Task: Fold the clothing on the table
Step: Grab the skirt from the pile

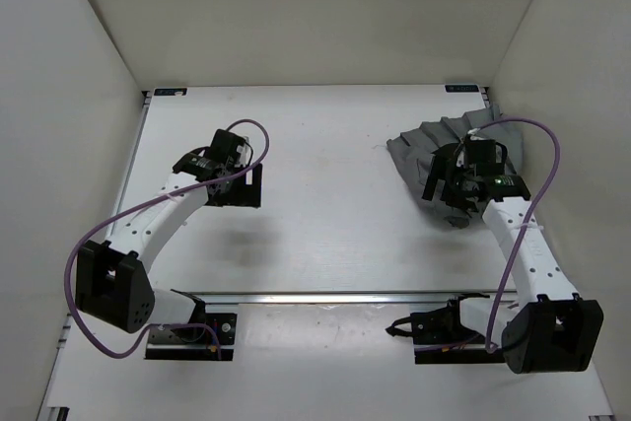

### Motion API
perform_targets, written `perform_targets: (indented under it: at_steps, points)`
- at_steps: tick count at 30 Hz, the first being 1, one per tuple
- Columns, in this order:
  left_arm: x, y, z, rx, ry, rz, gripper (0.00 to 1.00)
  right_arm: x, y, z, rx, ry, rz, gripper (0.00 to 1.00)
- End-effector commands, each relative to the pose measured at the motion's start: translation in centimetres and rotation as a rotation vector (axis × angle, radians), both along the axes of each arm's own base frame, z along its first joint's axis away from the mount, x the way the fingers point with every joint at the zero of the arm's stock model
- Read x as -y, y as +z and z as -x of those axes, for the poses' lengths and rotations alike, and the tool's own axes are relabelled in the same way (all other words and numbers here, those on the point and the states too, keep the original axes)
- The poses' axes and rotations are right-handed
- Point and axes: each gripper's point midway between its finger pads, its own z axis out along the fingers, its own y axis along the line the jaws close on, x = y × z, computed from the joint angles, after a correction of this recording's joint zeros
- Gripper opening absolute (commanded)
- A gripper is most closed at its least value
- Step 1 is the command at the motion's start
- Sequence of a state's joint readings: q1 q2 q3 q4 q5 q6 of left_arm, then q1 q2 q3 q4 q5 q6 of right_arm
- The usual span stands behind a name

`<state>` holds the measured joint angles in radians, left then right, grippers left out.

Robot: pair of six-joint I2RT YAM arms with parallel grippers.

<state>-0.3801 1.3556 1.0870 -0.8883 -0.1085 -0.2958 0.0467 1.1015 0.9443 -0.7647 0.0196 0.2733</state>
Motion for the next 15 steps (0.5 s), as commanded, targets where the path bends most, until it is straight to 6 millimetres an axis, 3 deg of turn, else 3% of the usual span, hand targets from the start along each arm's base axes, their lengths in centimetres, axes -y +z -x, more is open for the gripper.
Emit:
perform_targets:
  at_steps: [1,8,12,15]
  points:
    - [0.4,2.1,-1.3,0.088,-0.001,0.024,0.99,0.9,0.3,-0.5,0.011,-0.032,0.012,0.94]
    - [1.7,2.2,-1.5,0.094,-0.041,0.080,0.99,3.0,-3.9,-0.5,-0.074,-0.091,0.092,0.96]
    - [2.1,1.3,-0.7,0.063,-0.057,0.096,0.98,5.9,-3.3,-3.4,0.010,-0.143,0.133,0.98]
    - [2.2,0.6,-0.2,0.046,-0.060,0.115,0.98,6.5,-3.8,-5.3,-0.002,-0.139,0.146,0.99]
